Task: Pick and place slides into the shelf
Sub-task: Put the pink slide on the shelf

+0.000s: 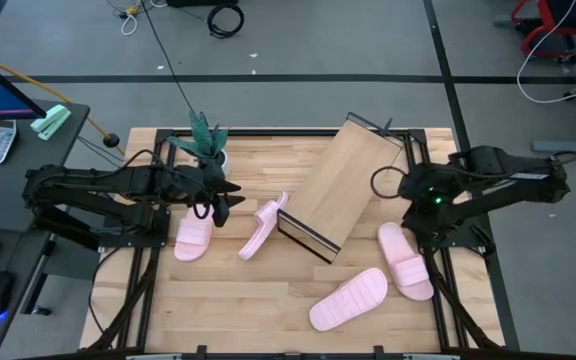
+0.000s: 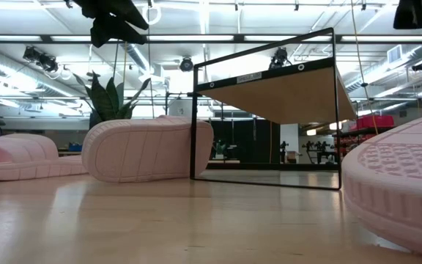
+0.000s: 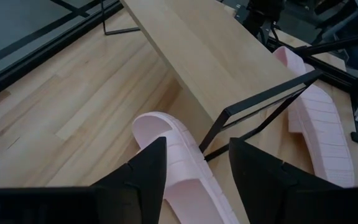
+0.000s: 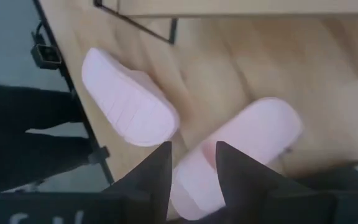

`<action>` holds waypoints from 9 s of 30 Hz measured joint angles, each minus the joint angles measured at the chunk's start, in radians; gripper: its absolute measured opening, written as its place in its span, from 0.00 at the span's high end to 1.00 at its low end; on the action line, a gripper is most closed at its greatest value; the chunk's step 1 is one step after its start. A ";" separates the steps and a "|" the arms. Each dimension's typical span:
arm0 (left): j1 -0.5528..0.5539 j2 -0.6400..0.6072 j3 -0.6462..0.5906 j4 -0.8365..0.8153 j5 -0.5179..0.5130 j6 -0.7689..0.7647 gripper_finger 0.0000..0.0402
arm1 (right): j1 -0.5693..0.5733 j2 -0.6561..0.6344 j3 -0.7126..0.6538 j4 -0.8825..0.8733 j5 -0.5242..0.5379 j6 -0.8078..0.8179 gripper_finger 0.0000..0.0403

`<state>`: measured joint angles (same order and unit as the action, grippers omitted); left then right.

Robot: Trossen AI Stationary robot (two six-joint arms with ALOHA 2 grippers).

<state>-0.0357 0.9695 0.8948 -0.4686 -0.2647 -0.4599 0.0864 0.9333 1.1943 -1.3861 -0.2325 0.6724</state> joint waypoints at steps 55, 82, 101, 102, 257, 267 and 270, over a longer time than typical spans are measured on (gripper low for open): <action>0.000 0.000 0.000 -0.002 0.000 0.000 0.56 | 0.148 -0.018 -0.646 0.351 -0.209 -0.127 0.68; 0.000 0.000 0.000 -0.034 0.000 -0.001 0.57 | 0.256 0.021 -0.646 0.390 -0.155 -0.013 0.50; -0.001 0.000 0.000 -0.046 0.000 -0.001 0.56 | 0.380 0.242 -0.645 0.569 -0.213 0.050 0.55; -0.001 0.000 0.000 -0.046 0.000 -0.001 0.56 | 0.383 0.242 -0.645 0.570 -0.216 0.061 0.60; -0.002 0.000 0.000 -0.054 0.000 -0.001 0.70 | -0.021 0.608 0.338 0.147 0.006 -1.389 0.77; -0.002 0.000 0.000 -0.053 0.000 -0.001 0.68 | -0.022 0.605 0.265 0.216 0.008 -1.443 0.76; -0.001 0.000 0.000 -0.054 0.000 -0.001 0.68 | -0.021 0.606 0.255 0.234 0.047 -1.445 0.74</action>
<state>-0.0370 0.9691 0.8948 -0.5223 -0.2646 -0.4610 0.0654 1.5391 1.4491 -1.1525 -0.1858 -0.7726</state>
